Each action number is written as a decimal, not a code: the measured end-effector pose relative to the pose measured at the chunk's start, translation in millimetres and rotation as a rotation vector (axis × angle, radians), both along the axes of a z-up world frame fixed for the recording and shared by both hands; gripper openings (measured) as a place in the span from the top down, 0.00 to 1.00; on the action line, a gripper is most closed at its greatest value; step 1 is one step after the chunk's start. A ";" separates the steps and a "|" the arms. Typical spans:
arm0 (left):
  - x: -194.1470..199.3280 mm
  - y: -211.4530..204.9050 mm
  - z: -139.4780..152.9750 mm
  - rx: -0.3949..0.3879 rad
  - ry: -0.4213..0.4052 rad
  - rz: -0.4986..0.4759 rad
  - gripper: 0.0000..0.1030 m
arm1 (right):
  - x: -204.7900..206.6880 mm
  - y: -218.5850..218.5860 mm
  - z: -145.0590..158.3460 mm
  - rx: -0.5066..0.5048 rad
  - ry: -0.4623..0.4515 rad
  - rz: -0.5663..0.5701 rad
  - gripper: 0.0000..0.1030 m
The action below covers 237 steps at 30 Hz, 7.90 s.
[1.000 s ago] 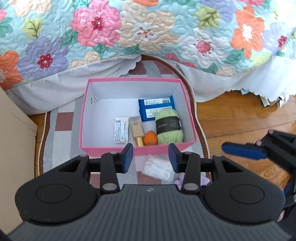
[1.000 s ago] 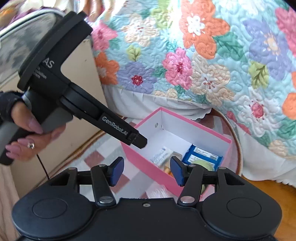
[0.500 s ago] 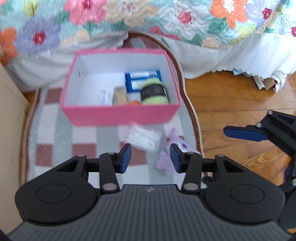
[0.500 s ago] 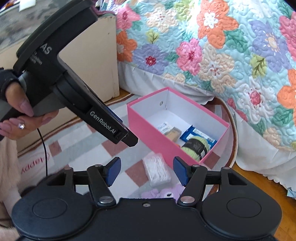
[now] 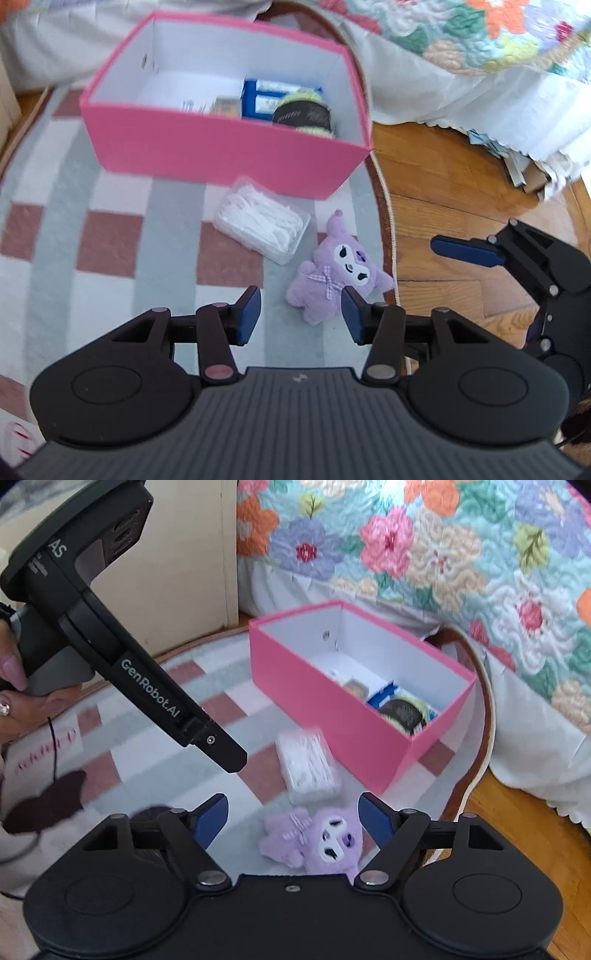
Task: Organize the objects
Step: 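Withdraw the left tool toward the floss box and purple plush, then lower the left gripper onto the purple plush and close it, then lift the purple plush with the left gripper and carry it into the box, then open the left gripper to release the plush onto the wet-wipe pack, then withdraw the left tool and move toward the clear floss-pick box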
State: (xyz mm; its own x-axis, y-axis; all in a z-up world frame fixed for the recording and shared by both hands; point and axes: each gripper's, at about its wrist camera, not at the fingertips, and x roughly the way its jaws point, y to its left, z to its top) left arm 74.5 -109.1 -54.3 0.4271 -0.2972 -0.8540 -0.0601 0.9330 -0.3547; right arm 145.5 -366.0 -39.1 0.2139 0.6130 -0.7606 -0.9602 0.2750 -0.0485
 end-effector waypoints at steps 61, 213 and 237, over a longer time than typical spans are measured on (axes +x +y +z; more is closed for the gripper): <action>10.9 -10.7 -45.6 -0.225 -0.029 0.086 0.60 | 2.3 -5.8 -53.0 0.002 0.135 -0.289 0.21; 155.2 45.4 73.7 0.122 -0.074 0.029 0.60 | 117.3 103.1 62.8 0.118 0.041 -0.365 0.53; 91.4 41.7 108.4 0.099 -0.040 -0.317 0.60 | 15.1 61.2 87.6 0.093 0.157 -0.246 0.39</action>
